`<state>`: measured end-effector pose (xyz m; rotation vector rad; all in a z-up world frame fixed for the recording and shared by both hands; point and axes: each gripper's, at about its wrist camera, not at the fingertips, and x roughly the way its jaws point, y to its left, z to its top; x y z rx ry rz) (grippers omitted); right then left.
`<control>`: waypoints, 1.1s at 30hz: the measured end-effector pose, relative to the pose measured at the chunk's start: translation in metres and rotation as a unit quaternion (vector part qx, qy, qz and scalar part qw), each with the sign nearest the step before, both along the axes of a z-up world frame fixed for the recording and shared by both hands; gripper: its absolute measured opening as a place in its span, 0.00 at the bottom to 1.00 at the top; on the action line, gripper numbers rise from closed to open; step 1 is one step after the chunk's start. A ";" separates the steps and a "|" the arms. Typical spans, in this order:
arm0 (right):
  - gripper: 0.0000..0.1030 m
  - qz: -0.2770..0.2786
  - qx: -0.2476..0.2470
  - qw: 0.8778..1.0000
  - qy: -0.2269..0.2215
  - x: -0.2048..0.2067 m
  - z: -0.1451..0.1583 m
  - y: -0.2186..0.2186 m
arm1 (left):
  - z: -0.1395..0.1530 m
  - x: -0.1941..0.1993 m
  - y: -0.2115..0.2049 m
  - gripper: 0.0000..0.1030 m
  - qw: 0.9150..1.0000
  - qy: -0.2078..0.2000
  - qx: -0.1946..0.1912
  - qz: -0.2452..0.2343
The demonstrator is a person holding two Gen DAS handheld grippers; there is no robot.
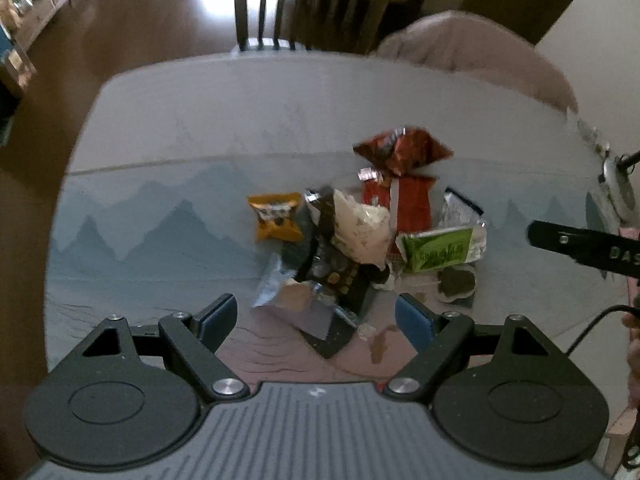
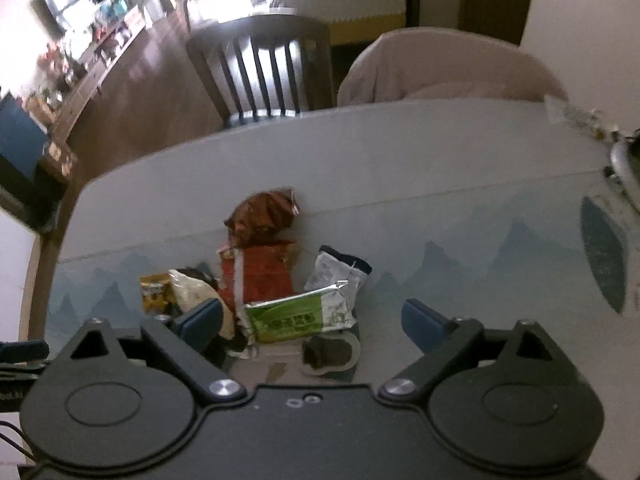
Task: Organize snacks
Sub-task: 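Reach both grippers down into the snack pile on the table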
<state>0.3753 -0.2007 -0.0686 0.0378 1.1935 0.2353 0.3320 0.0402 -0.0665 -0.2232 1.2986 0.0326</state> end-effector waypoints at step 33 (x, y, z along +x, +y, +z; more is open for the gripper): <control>0.66 0.554 -0.186 0.810 -0.041 -0.006 -0.120 0.079 | -0.141 0.105 -0.013 0.76 0.981 0.189 -0.017 -0.041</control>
